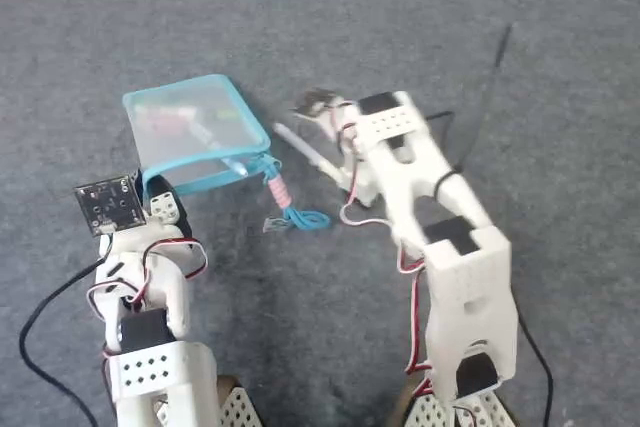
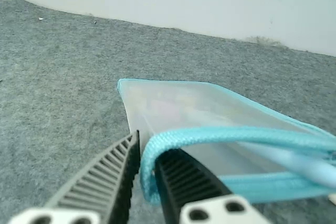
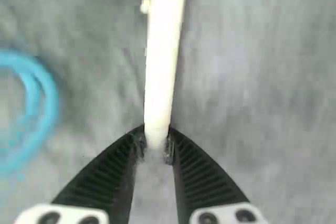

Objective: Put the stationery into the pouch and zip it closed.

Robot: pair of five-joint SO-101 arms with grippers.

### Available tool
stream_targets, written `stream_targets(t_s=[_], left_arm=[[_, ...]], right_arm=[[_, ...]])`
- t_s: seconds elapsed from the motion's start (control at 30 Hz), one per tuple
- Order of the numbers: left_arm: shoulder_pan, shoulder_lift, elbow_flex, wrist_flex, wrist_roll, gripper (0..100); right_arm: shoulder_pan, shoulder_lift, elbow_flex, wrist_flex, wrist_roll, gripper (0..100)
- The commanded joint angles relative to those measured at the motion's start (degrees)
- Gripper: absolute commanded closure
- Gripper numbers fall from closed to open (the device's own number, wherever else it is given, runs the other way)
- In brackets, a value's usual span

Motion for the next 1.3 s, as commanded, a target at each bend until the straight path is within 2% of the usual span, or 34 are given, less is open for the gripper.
stream_targets(t_s=[0.0, 0.1, 0.2, 0.27, 0.33, 0.43, 0.5, 0.57, 0.67, 0.7, 0.77, 0.83, 0.9, 0.93, 1.03, 1.07, 1.13, 1.2, 1.27], left_arm=[[2.90, -0.09, -1.45, -1.14, -0.62, 99], [9.14, 0.09, -0.13, -1.14, -2.37, 99], [21.01, -0.09, 1.27, 2.90, -12.75, 99], [26.64, -0.18, 1.19, 6.24, -16.44, 99], [24.09, -0.18, -0.75, 7.21, -13.98, 99], [10.64, 0.00, -4.35, 7.30, -2.20, 99], [6.24, 0.26, -5.14, 7.82, 0.62, 99], [9.85, 0.26, -5.23, 10.55, -1.76, 99], [24.44, -0.18, -4.53, 14.68, -12.31, 99], [26.55, -0.18, -4.53, 14.95, -13.71, 99], [22.77, -0.18, -5.76, 14.68, -8.97, 99], [14.51, -0.18, -6.99, 14.15, -5.10, 99], [10.20, 0.18, -7.08, 13.80, -6.07, 99], [12.13, 0.26, -6.99, 13.89, -8.09, 99], [23.30, -0.18, -4.88, 16.18, -21.19, 99], [24.18, -0.18, -4.88, 16.18, -22.15, 99], [19.78, -0.18, -5.93, 13.19, -16.53, 99], [10.90, 0.18, -7.87, 11.78, -9.85, 99], [5.89, 0.26, -9.10, 13.01, -8.70, 99]], right_arm=[[6.20, -8.84, -2.20, 8.22, -5.54, 99.2], [10.95, -14.90, -0.26, 10.33, -6.68, 99.2], [13.05, -23.34, 7.38, 8.75, -6.51, 99.2], [13.14, -29.67, 15.91, 6.02, -6.51, 99.2], [13.14, -36.09, 26.37, 1.98, -6.42, 99.2], [13.67, -44.88, 41.76, -5.67, -6.42, 99.2], [13.58, -49.54, 49.76, -9.89, -6.42, 99.2], [13.14, -52.79, 55.03, -12.62, -6.68, 99.2], [12.35, -54.11, 58.37, -13.58, -6.77, 99.2], [12.35, -54.11, 58.90, -13.41, -6.77, 99.2], [12.53, -54.11, 59.69, -13.23, -6.77, 99.2], [12.62, -54.11, 60.31, -13.23, -6.77, 99.2], [12.35, -54.11, 60.84, -13.49, -6.77, 99.2], [12.35, -54.11, 60.92, -13.67, -6.77, 99.2], [12.35, -54.11, 60.92, -13.58, -6.86, 99.2], [12.35, -54.11, 61.01, -13.41, -6.86, 99.2], [12.35, -54.11, 61.01, -13.14, -6.86, 99.2], [12.35, -54.11, 61.10, -13.14, -6.86, 99.2], [12.26, -54.11, 61.10, -13.23, -6.86, 99.2]])
